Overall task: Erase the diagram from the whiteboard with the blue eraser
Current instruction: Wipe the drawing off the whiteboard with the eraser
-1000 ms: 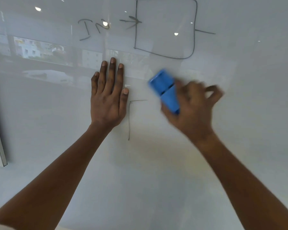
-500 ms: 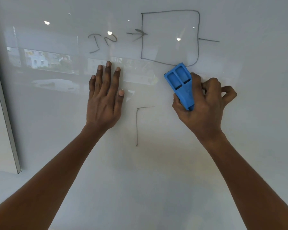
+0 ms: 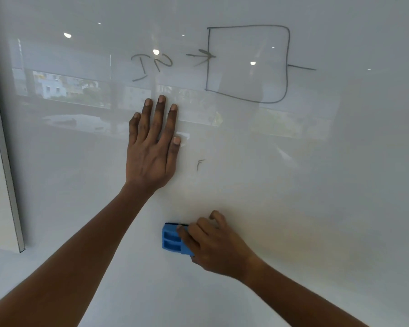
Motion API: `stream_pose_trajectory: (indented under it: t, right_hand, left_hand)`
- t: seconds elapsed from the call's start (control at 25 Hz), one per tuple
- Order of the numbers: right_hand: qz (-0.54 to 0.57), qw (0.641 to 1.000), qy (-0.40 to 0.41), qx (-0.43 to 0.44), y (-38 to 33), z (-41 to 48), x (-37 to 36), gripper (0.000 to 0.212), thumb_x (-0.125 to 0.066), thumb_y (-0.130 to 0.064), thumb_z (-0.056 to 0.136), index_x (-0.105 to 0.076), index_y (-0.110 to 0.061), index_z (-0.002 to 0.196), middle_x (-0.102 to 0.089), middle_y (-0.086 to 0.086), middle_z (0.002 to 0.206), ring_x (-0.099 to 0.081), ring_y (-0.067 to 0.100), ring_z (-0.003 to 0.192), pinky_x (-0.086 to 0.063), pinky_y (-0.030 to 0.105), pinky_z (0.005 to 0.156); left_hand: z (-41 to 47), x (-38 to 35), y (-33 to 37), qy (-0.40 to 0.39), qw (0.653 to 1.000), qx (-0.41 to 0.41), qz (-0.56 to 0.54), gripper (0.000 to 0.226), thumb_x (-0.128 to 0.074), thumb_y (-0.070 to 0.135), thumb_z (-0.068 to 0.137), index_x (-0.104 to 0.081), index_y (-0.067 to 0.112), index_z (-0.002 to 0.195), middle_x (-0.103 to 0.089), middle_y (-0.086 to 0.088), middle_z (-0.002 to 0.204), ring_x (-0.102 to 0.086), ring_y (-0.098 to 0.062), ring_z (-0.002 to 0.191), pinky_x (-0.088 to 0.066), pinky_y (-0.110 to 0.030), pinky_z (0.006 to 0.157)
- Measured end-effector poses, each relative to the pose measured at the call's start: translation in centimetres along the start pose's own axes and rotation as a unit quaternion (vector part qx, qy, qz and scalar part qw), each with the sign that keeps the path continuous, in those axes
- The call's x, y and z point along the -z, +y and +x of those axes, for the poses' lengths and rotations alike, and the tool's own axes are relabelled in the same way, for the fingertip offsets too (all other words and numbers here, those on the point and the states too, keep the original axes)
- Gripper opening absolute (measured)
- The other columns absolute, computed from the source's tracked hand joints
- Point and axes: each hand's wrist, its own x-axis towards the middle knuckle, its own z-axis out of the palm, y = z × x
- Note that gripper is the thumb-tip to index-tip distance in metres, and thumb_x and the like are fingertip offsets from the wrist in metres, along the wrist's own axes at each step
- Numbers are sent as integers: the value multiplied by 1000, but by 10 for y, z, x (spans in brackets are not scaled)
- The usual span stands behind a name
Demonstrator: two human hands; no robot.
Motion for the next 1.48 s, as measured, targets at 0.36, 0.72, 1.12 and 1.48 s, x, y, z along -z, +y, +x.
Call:
stream_pose_trajectory:
  t: [0.36,0.72,1.12,1.48]
  right_hand:
    - [-123,912,129,-370,156,73,49,52,-63,-44,86,-63,-7,122,-54,12,92,-53,30,83,-32,45,89]
    - [-49,994,22,-98,57,23,27,54,-70,-44,80,-68,-9,121,-62,4,92,-59,24,80,-37,45,87]
    - [-48,917,119,-377,88,44,28,57,-71,-45,85,-65,-2,122,-55,17,90,-49,32,83,-35,46,86]
    - [-64,946,71,-311,45,-22,22,53,-62,-49,93,-65,-5,123,-50,10,94,-50,29,80,-37,47,86]
  left_hand:
    - [0,0,-1,-2,1000,2,-2,63,-17,39,119,-21,10,175,-20,-15,182,-17,-38,169,-8,-48,138]
    - [0,0,-1,-5,1000,4,0,63,-20,38,119,-17,11,175,-17,-15,182,-15,-38,169,-5,-46,138]
    - [-1,-3,-3,3,1000,1,3,62,-19,39,119,-21,12,175,-17,-13,183,-13,-35,170,-7,-48,138]
    - [-3,-7,-9,7,1000,-3,-3,62,-22,39,119,-9,18,176,-12,-9,183,-3,-25,170,-2,-44,138]
